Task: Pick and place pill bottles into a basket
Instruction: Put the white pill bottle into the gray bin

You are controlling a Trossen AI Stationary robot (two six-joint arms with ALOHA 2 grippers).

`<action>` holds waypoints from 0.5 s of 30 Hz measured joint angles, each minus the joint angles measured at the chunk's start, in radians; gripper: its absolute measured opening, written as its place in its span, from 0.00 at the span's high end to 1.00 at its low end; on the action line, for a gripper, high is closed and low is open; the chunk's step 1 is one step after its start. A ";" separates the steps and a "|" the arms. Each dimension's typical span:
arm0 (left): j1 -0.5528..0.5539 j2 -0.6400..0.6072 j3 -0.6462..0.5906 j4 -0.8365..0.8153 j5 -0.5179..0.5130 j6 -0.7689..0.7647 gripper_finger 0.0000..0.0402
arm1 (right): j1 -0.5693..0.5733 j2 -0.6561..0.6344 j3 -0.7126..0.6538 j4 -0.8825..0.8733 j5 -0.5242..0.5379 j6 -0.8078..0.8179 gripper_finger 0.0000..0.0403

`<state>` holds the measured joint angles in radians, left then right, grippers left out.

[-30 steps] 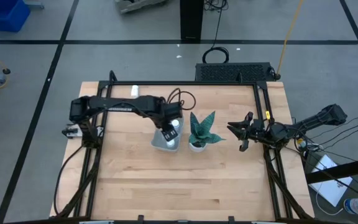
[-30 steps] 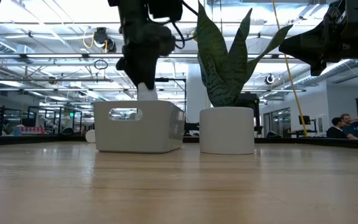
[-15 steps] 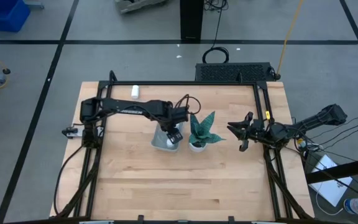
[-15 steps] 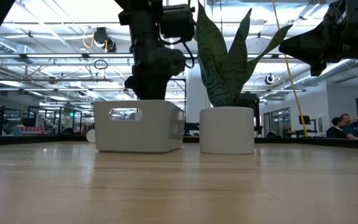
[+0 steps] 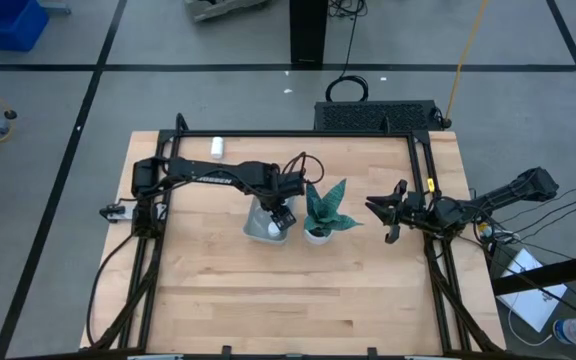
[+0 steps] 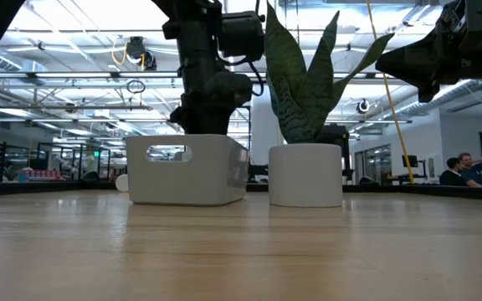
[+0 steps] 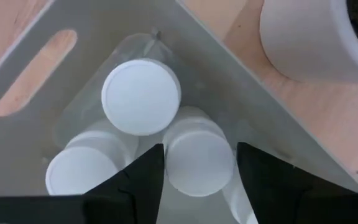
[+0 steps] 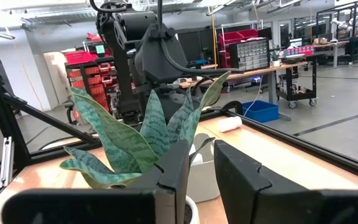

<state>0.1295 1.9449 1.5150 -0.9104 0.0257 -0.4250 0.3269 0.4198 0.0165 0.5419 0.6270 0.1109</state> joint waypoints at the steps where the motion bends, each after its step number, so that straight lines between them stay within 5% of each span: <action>1: 0.000 0.000 0.000 -0.001 0.000 0.000 0.48 | 0.000 0.000 0.000 0.000 0.000 0.000 0.82; 15: -0.002 -0.081 0.000 -0.084 0.017 -0.028 0.51 | 0.000 0.000 0.000 0.000 0.000 0.000 0.82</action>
<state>0.1276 1.8640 1.5150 -0.9943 0.0432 -0.4526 0.3267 0.4198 0.0166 0.5423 0.6270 0.1109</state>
